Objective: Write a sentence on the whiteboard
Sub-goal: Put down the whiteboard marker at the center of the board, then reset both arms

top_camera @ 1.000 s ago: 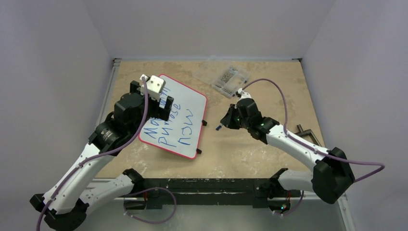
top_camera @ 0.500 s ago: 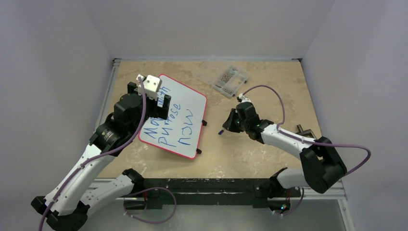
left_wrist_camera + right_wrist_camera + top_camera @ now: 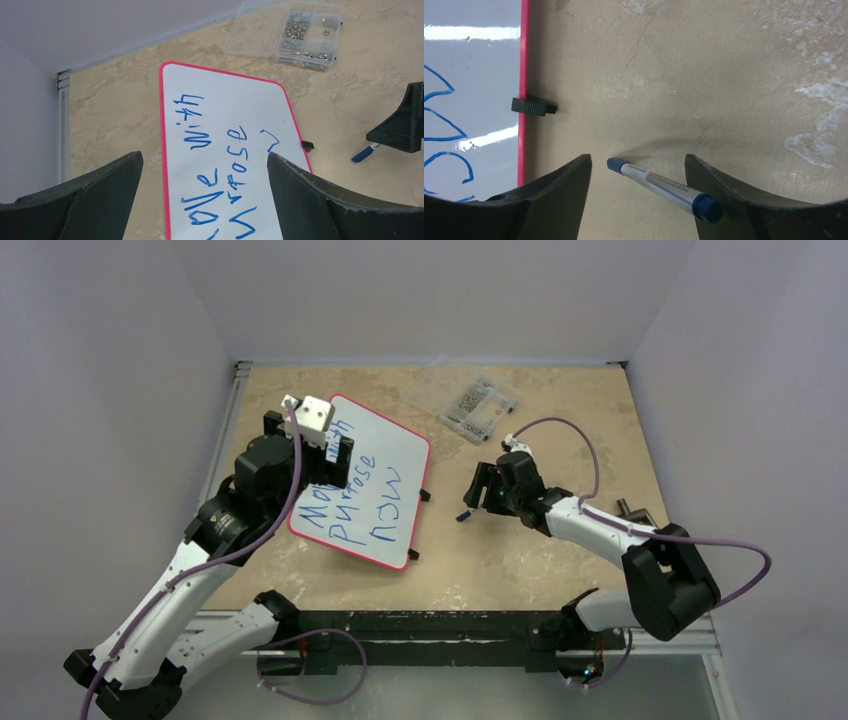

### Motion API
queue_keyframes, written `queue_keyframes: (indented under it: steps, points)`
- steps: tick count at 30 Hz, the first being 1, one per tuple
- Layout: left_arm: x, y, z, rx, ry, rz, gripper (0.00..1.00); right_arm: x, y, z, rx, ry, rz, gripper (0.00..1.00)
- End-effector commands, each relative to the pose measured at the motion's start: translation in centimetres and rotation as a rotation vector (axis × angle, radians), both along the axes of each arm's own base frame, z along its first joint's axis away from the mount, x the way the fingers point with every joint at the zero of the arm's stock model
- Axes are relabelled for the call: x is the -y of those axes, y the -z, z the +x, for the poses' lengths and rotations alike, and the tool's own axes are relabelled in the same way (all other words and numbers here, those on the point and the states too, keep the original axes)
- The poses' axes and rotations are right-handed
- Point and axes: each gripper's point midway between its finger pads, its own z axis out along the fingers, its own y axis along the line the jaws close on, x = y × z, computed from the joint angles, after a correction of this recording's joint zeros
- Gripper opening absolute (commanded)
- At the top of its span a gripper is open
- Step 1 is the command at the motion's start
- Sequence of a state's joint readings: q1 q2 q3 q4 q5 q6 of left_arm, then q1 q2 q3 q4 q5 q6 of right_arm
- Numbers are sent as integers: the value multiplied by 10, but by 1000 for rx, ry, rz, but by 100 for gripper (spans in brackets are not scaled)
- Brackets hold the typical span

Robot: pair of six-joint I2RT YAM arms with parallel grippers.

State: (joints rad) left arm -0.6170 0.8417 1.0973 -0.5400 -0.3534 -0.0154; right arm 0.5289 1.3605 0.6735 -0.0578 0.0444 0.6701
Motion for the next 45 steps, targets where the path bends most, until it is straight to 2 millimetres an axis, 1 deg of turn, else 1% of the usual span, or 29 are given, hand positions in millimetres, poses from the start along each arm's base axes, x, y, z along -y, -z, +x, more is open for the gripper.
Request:
queue_keyframes:
  steps: [1,2,3,4,5,7,11,14,18,21,24,26,28,29,31,34,36,41,45]
  points:
    - [-3,-7,1,29,-22,-31,95,18,-14,8,55,52,-70,74]
    - [-3,-8,1,31,-22,-33,95,21,-18,9,64,58,-81,76]
    - [-3,-7,1,31,-21,-32,95,24,-21,10,71,63,-93,81]
    - [-3,-7,1,30,-23,-33,95,26,-25,11,79,69,-101,84]
    - [-3,-7,1,30,-20,-33,95,28,-30,12,92,74,-107,90]
    - [-3,-7,1,30,-19,-33,95,32,-38,14,110,85,-121,97]
    - [-3,-7,0,30,-20,-34,95,43,-57,16,154,108,-158,99]
    - [-4,-8,-1,33,-20,-37,95,45,-77,19,203,102,-164,99]
    - [-4,-8,-1,34,-20,-37,95,37,-115,22,314,45,-117,99]
    - [-4,-8,-1,36,-19,-40,95,27,-152,20,407,-11,-60,99]
    - [-5,-9,-3,42,-22,-44,95,27,-190,20,508,-13,-17,99]
    - [-6,-10,-3,46,-24,-46,95,25,-215,16,570,-24,22,99]
    - [-6,-10,-4,50,-24,-49,95,24,-234,11,628,-29,68,99]
    - [-6,-10,-4,50,-23,-49,95,20,-242,7,651,-41,110,99]
    - [-6,-9,-3,48,-25,-46,95,22,-250,1,690,-41,141,99]
    - [-7,-10,-3,48,-28,-45,94,30,-251,-5,732,-12,156,99]
    - [-8,-10,-3,52,-30,-46,94,32,-256,-11,774,-11,182,99]
    - [-8,-10,-3,52,-32,-46,94,36,-256,-20,812,-14,203,99]
    - [-9,-10,-3,53,-35,-45,94,37,-253,-19,812,-9,192,99]
